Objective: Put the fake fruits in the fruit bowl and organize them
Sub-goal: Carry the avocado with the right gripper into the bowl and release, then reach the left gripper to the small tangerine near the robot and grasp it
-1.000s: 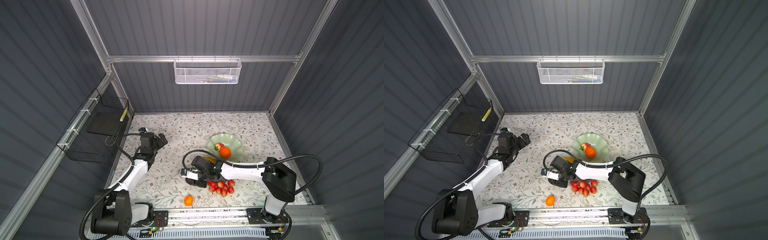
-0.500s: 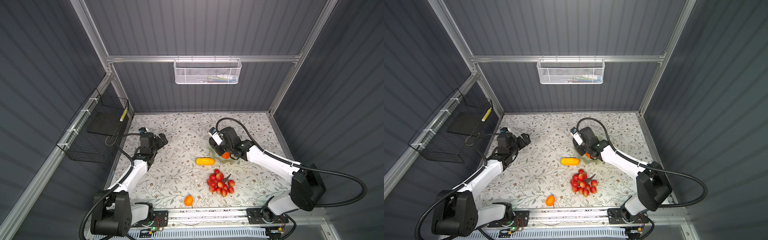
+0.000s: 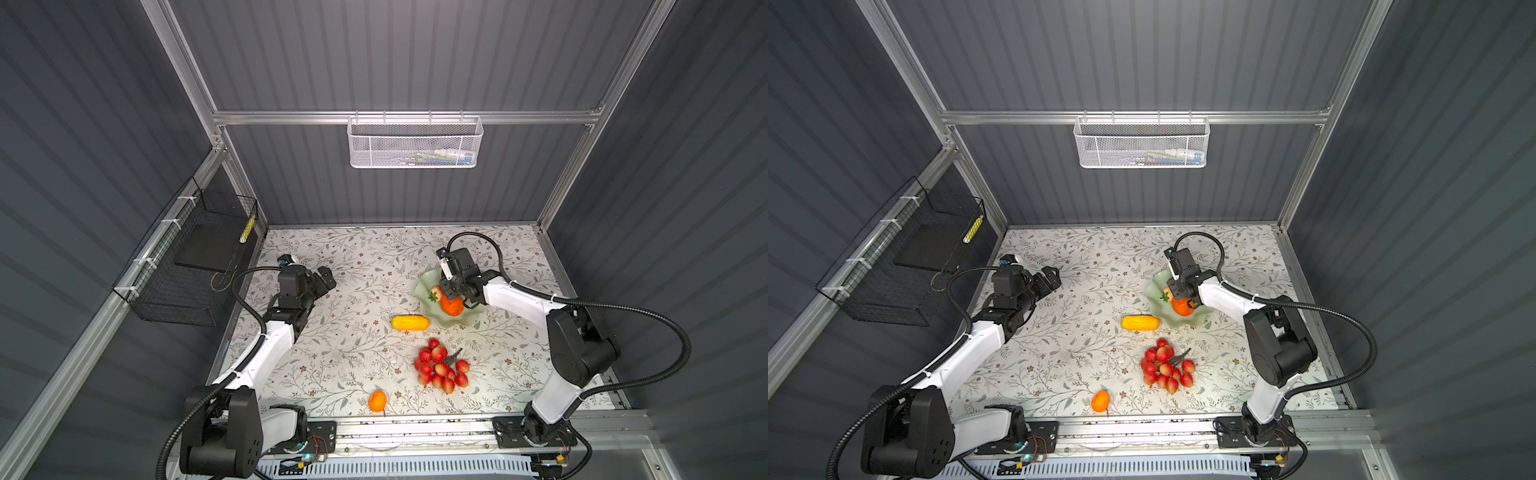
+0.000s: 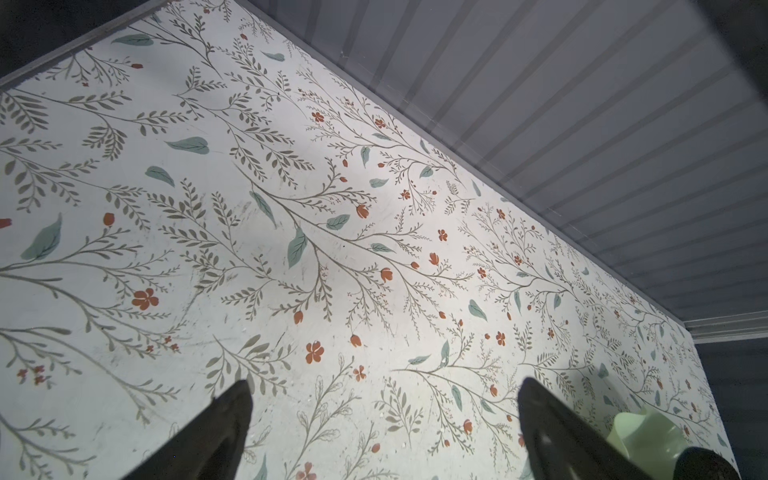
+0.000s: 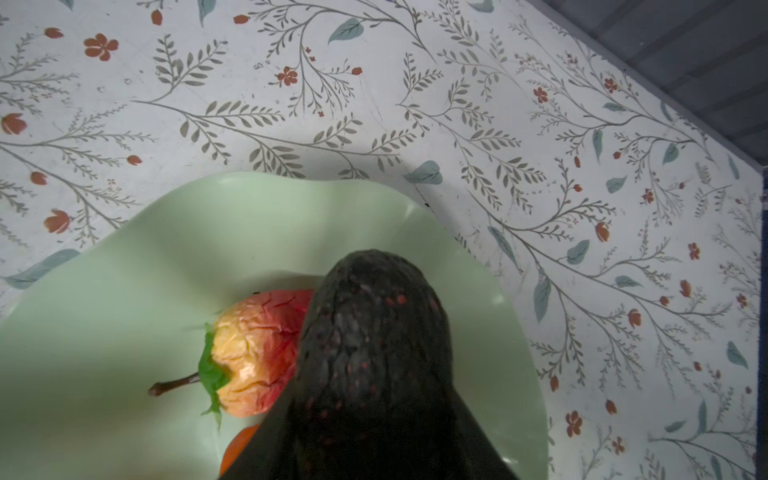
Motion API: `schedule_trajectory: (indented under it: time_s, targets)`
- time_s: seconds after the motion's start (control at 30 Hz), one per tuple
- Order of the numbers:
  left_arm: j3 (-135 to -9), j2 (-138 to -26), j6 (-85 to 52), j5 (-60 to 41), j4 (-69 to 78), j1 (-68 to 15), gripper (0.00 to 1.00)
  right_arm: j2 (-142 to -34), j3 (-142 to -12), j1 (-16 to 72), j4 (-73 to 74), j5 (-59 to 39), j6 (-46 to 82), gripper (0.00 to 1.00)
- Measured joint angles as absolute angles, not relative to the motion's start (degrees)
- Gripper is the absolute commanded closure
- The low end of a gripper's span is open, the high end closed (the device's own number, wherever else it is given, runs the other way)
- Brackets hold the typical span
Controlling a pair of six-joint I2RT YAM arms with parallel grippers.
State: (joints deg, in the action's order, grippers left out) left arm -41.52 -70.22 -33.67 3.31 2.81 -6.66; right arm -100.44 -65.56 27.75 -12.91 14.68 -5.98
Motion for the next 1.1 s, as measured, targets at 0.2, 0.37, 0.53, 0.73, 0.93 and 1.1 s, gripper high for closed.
schedule_trajectory:
  time_s: [0.2, 0.37, 0.53, 0.73, 0.93, 1.1]
  targets:
    - [-41.5, -70.22, -33.69, 2.24, 2.57, -6.66, 0.0, -103.94, -65.93, 27.03, -13.72, 14.83, -6.61, 0.5]
    - [-41.5, -70.17, -33.69, 1.21, 2.5, -6.66, 0.0, -104.16, -67.33, 26.98, -14.74, 14.44, -6.79, 0.29]
    - [-41.52, -69.97, -33.74, -2.17, 1.23, -6.66, 0.07, -101.67, -67.4, 26.98, -14.81, 13.61, -6.07, 0.16]
    - [-41.5, -68.4, -33.47, -10.55, -3.7, -6.72, 0.15, -93.38, -66.96, 26.98, -13.37, 11.9, -2.31, 0.01]
    - [-40.53, -61.25, -32.6, -12.93, -11.42, -13.85, 0.16, -83.74, -62.48, 26.96, -5.32, 7.35, 4.99, 0.01]
    - [-37.82, -55.09, -32.71, -12.51, -18.46, -23.27, 0.18, -82.21, -60.36, 26.85, -1.1, 5.26, 9.69, 0.01]
